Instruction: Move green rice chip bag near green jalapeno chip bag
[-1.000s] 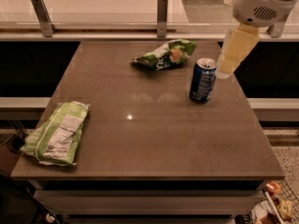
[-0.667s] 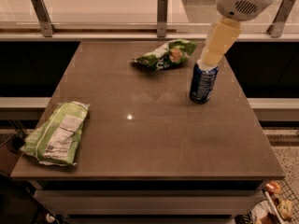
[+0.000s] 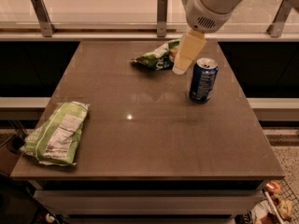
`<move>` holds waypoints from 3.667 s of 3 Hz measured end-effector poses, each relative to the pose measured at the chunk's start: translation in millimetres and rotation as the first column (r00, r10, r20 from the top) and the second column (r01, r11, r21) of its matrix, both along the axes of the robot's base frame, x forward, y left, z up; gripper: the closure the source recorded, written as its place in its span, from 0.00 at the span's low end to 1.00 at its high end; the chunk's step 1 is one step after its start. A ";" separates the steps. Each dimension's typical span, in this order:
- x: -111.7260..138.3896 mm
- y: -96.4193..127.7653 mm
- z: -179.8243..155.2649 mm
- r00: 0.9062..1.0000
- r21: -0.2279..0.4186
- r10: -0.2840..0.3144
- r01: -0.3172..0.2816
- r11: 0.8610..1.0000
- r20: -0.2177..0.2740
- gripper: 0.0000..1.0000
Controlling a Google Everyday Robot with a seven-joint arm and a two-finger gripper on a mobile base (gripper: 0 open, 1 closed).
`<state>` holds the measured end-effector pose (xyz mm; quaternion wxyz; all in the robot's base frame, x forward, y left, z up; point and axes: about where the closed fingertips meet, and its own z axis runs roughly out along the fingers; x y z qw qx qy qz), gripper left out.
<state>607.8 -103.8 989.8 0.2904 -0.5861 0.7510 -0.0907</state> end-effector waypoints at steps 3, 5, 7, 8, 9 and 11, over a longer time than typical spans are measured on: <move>45.2 7.8 -35.0 0.998 -0.001 -0.056 0.056 0.998 0.013 0.00; 85.8 45.7 -69.1 1.000 -0.081 -0.025 0.024 0.996 -0.002 0.00; 121.9 63.8 -114.7 0.998 -0.075 -0.025 0.021 0.997 -0.054 0.00; 145.8 61.7 -135.4 0.996 0.005 -0.038 0.038 0.999 -0.076 0.00; 169.6 51.1 -151.1 0.993 0.075 -0.065 0.073 0.995 -0.102 0.00; 172.4 53.9 -152.4 0.993 0.079 -0.063 0.072 0.994 -0.103 0.41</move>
Offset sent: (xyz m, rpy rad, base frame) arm 0.0283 -0.0002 -0.0261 0.0042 0.0011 -0.0483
